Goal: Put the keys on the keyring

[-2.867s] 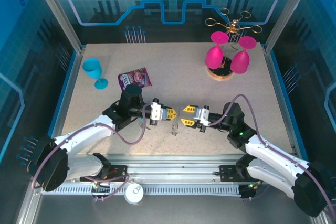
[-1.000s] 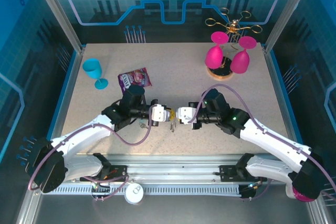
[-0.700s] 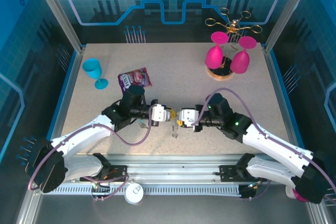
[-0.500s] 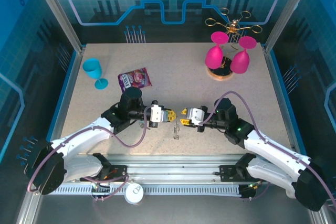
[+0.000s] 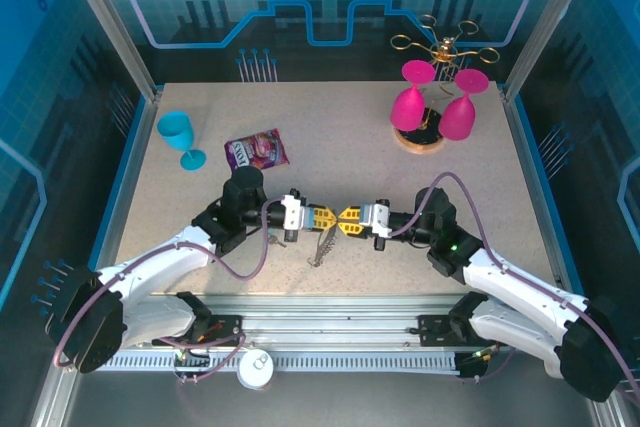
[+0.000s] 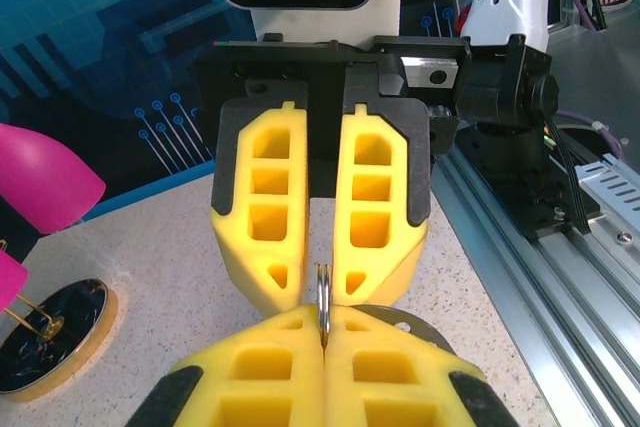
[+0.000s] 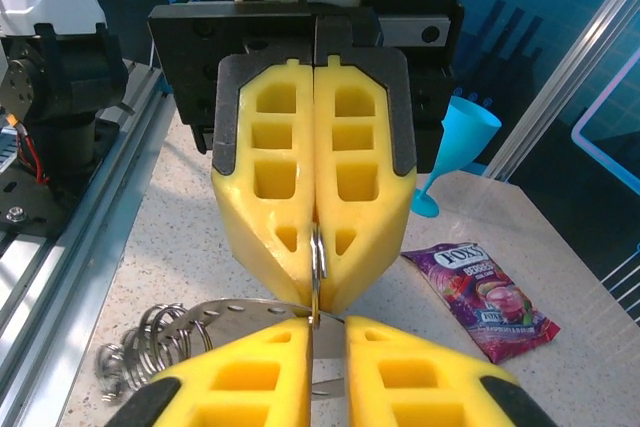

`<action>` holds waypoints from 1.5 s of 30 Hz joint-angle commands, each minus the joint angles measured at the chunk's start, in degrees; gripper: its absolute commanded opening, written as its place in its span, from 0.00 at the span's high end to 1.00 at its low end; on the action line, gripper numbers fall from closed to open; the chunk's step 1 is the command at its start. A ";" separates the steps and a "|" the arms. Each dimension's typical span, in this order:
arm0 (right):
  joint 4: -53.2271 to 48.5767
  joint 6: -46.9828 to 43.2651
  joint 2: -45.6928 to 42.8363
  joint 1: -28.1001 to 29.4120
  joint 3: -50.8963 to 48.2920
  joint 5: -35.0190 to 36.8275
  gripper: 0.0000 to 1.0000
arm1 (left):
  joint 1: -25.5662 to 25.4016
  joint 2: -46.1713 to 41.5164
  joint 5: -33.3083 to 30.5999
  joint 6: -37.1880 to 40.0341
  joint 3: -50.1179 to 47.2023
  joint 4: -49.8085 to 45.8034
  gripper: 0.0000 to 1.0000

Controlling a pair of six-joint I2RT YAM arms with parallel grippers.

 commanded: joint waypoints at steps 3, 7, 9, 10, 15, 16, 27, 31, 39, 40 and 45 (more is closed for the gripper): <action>4.41 1.07 0.32 -0.07 -0.02 -3.56 0.84 | -0.03 0.10 1.19 -0.70 -0.78 2.71 1.00; 4.62 0.90 0.14 -0.03 -0.24 -3.46 0.84 | -0.01 0.23 0.06 0.03 -0.72 1.88 1.00; 4.60 0.68 -0.01 -0.04 -0.36 -3.17 0.83 | -0.03 0.35 -0.15 0.52 -0.70 1.48 1.00; 4.44 0.48 0.02 0.01 -0.44 -3.00 0.83 | -0.01 0.32 -0.32 0.73 -0.62 1.17 1.00; 4.27 -0.07 0.21 0.17 -0.14 -3.38 0.85 | -0.03 0.39 -0.43 1.29 -0.37 0.27 1.00; 4.52 0.01 0.30 0.23 -0.08 -3.52 0.86 | -0.01 0.48 -0.55 1.49 -0.18 -0.26 1.00; -3.20 -4.18 -0.28 0.62 1.66 -1.49 1.00 | 0.01 0.22 -5.06 3.43 1.01 -6.03 0.86; -14.33 -8.53 -0.56 0.72 4.48 0.65 1.00 | -0.04 -0.10 -7.02 6.21 2.69 -11.83 0.83; -24.51 -12.19 1.26 2.22 9.84 2.60 1.00 | -0.04 1.68 -5.26 7.99 5.44 -17.06 0.94; -24.75 -12.42 1.67 2.50 10.25 2.79 1.00 | -0.05 2.04 -4.31 7.74 5.68 -16.91 0.94; -23.83 -11.90 3.47 3.57 11.35 3.09 1.00 | -0.06 3.58 -2.34 6.64 6.74 -16.17 0.93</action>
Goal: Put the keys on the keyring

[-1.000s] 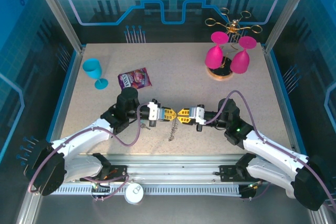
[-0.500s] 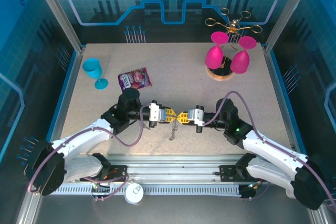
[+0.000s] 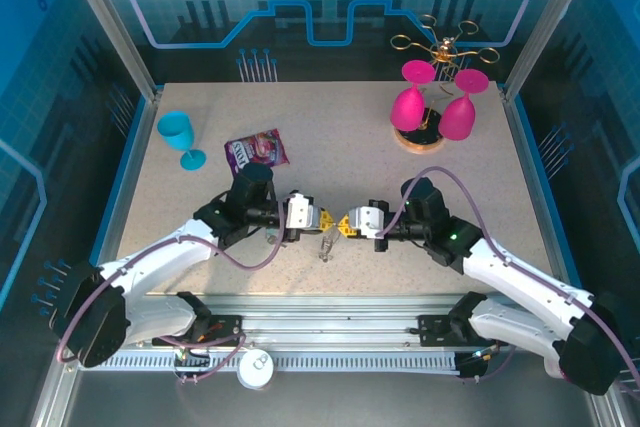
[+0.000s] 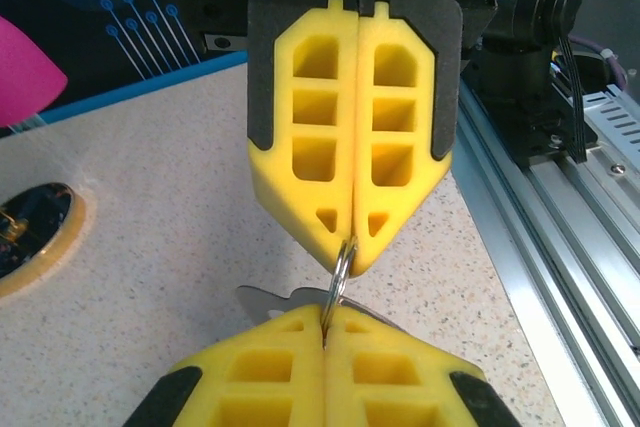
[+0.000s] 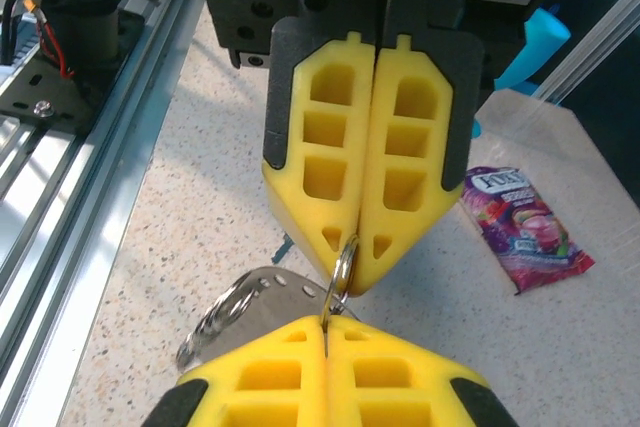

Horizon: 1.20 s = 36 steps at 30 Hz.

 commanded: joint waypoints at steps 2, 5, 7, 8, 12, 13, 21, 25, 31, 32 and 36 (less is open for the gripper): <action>0.45 -0.41 1.15 2.09 2.71 -0.94 1.00 | -0.22 1.27 3.34 0.60 2.90 -0.10 0.91; 1.09 -0.06 1.49 2.28 2.79 -0.63 1.00 | -0.11 1.45 3.96 0.68 3.15 -0.77 0.90; 1.12 0.05 1.70 2.26 2.96 -0.42 1.00 | -0.12 1.45 4.72 0.60 3.21 -0.80 0.92; 1.12 0.08 1.78 2.36 3.10 -0.40 1.00 | -0.18 1.45 4.99 0.59 3.24 -0.80 0.94; 2.57 1.47 1.30 2.30 2.40 0.76 0.89 | -0.17 1.24 4.79 0.85 3.11 -0.82 1.00; 4.18 2.07 0.56 2.34 1.29 1.45 0.80 | -0.16 1.03 4.75 0.90 2.86 -0.53 1.00; 14.31 3.61 -2.06 1.91 -4.69 0.49 0.74 | -0.14 -0.79 6.56 -2.59 -1.60 10.79 1.00; 15.66 3.65 -1.40 1.85 -4.76 0.28 0.85 | -0.09 -0.97 7.57 -3.59 -2.10 12.32 1.00; 12.94 2.36 -1.90 1.91 -3.74 0.95 1.00 | -0.13 -1.78 6.84 -4.46 -2.92 13.05 0.98; 11.22 1.50 -2.04 1.89 -3.19 1.25 1.00 | -0.14 -1.87 5.98 -4.46 -2.96 12.76 0.86; -1.81 -4.79 -1.27 2.54 1.83 3.52 1.00 | -0.13 -2.59 2.98 -2.07 -1.72 7.97 0.79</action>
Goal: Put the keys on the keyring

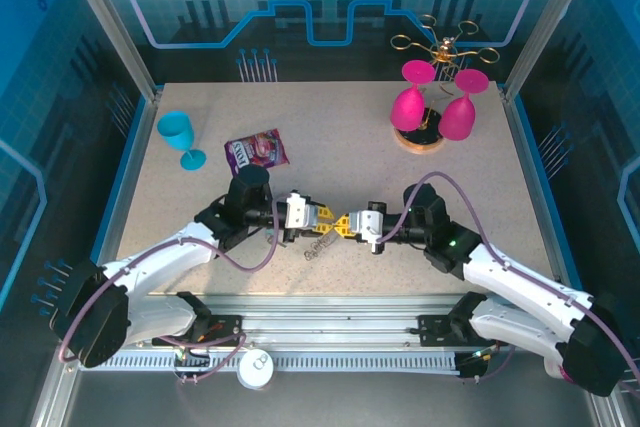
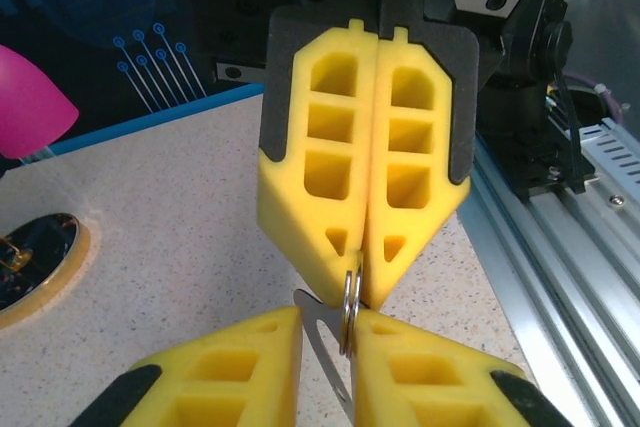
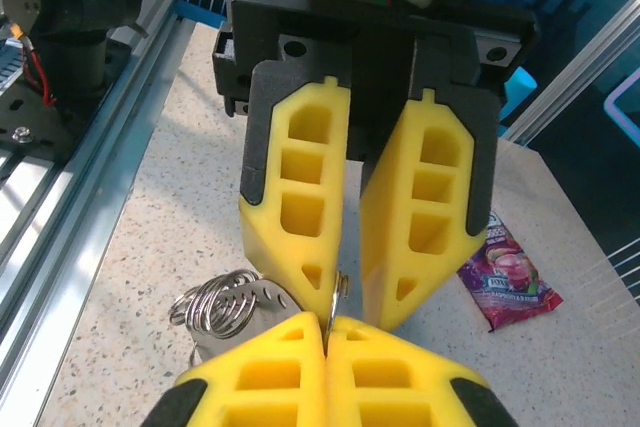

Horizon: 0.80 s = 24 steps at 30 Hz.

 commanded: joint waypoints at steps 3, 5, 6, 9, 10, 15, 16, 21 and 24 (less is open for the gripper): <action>-17.01 -9.02 1.69 2.12 8.08 4.79 1.00 | -0.46 -1.76 0.03 4.54 3.14 -6.55 0.79; -20.24 -10.81 2.59 2.79 10.03 6.49 1.00 | -0.60 -1.53 0.13 5.40 3.62 -7.79 0.80; -21.45 -11.57 3.11 3.24 10.91 7.20 1.00 | -0.58 -1.43 0.13 5.62 3.78 -8.01 0.81; -23.15 -12.30 4.56 4.37 12.93 8.60 1.00 | -0.67 -0.82 0.69 5.85 4.23 -8.29 0.86; -23.33 -12.34 5.05 4.80 13.45 8.94 1.00 | -0.75 -0.54 1.06 5.94 4.41 -8.22 0.88; -22.35 -11.16 6.07 5.72 14.09 10.06 1.00 | -1.01 -0.16 1.63 6.20 4.65 -8.02 1.00; -20.85 -10.47 5.47 5.69 13.14 10.37 1.00 | -1.06 -0.30 1.72 6.20 4.36 -7.61 1.00; -5.37 -4.93 -0.31 2.34 2.67 6.17 0.71 | -1.13 -1.51 1.70 5.01 1.65 -1.84 1.00; 7.78 0.51 -2.70 -0.74 -4.36 2.76 0.70 | -1.21 -1.78 2.31 3.54 0.43 1.35 1.00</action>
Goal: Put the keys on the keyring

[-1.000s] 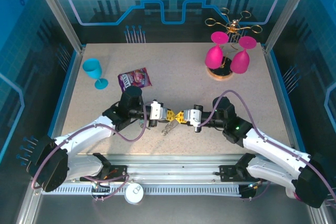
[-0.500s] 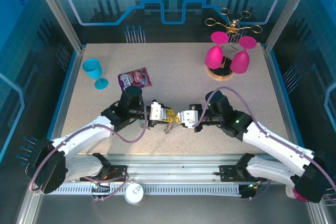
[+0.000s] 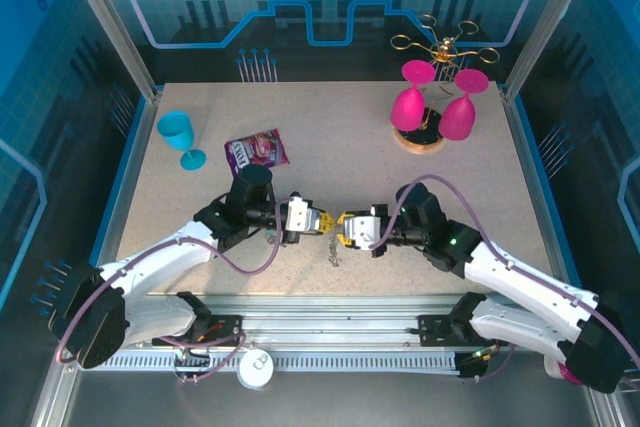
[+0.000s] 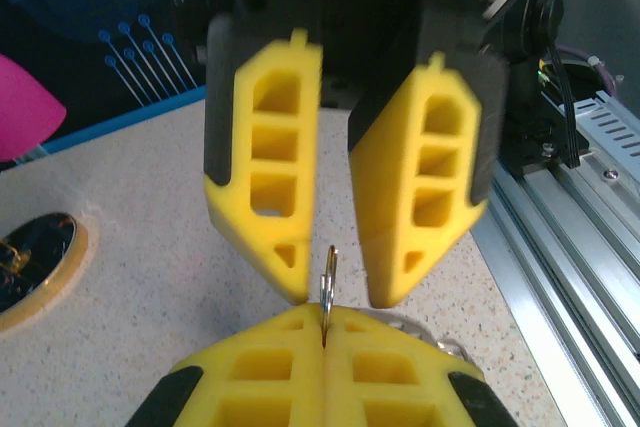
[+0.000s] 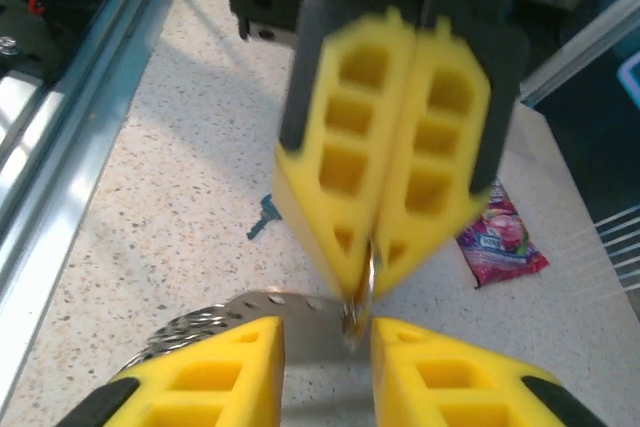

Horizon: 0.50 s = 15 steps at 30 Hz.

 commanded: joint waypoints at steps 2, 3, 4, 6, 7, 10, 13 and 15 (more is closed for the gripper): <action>18.23 7.76 -1.79 -2.70 -6.24 -4.30 0.71 | -0.52 -1.32 3.52 -1.15 -1.26 6.16 1.00; 18.96 8.13 -1.76 -2.69 -6.51 -4.93 0.72 | -0.55 -1.37 3.64 -1.18 -1.34 6.16 1.00; 19.74 8.61 -1.60 -2.74 -6.57 -5.46 0.73 | -0.55 -1.36 3.76 -1.24 -1.44 6.33 1.00; 21.11 9.49 -1.49 -2.81 -6.99 -6.22 0.75 | -0.64 -1.38 3.96 -1.23 -1.50 6.33 1.00; 21.60 9.84 -1.52 -2.80 -7.14 -6.56 0.76 | -0.66 -1.31 3.97 -1.26 -1.53 6.32 1.00; 22.20 10.31 -1.74 -2.78 -7.48 -7.34 0.77 | -0.66 -1.37 3.80 -1.13 -1.61 6.29 1.00; 22.44 10.50 -2.19 -2.78 -7.65 -7.89 0.77 | -0.61 -1.28 3.65 -1.34 -1.61 6.36 1.00; 21.99 10.33 -2.05 -2.78 -7.33 -8.38 0.78 | -0.62 -1.19 3.62 -1.70 -1.54 6.68 1.00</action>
